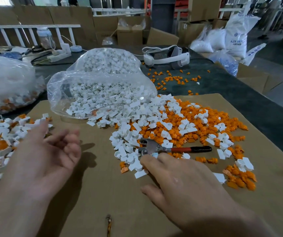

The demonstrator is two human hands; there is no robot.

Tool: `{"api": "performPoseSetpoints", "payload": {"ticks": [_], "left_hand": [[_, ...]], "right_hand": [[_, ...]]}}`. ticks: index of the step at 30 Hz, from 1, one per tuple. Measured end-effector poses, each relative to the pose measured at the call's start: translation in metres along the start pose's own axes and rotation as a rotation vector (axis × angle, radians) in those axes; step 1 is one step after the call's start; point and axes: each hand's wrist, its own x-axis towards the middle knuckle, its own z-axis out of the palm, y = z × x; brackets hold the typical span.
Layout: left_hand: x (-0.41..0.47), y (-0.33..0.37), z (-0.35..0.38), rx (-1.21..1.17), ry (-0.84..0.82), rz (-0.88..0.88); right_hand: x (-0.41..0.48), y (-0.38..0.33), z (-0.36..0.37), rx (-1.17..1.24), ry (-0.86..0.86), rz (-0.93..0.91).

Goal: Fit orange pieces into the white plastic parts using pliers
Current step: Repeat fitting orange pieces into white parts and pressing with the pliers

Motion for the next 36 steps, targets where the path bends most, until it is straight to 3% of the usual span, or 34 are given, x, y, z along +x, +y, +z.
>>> {"api": "performPoseSetpoints", "payload": {"ticks": [1, 3, 5, 7, 12, 17, 24, 31, 36], "left_hand": [[-0.008, -0.006, 0.02, 0.207, 0.041, 0.067], [-0.022, -0.019, 0.037, 0.882, 0.067, 0.349], [-0.046, -0.032, 0.054, 1.424, -0.032, 0.576], [-0.052, -0.041, 0.058, 1.623, -0.167, 0.568], [-0.046, -0.046, 0.057, 1.748, -0.25, 0.764], [-0.045, -0.047, 0.057, 1.836, -0.314, 0.814], [-0.046, -0.046, 0.056, 1.67, -0.348, 0.558], [-0.049, -0.04, 0.06, 1.44, -0.094, 0.432], [-0.052, -0.039, 0.062, 1.393, -0.033, 0.38]], "right_hand": [[0.001, 0.001, 0.0, -0.007, 0.005, 0.004], [0.001, 0.003, 0.0, -0.025, 0.012, 0.009], [0.002, 0.003, 0.0, -0.05, 0.011, 0.011], [0.002, 0.002, 0.0, -0.068, -0.012, 0.007], [0.008, -0.004, 0.007, -0.075, -0.046, -0.055], [0.011, -0.003, 0.015, -0.098, -0.057, -0.099], [0.012, 0.002, 0.012, -0.051, -0.045, -0.108], [0.012, 0.001, 0.01, 0.002, 0.041, -0.088], [0.011, -0.009, 0.01, 0.105, 0.055, -0.145]]}}
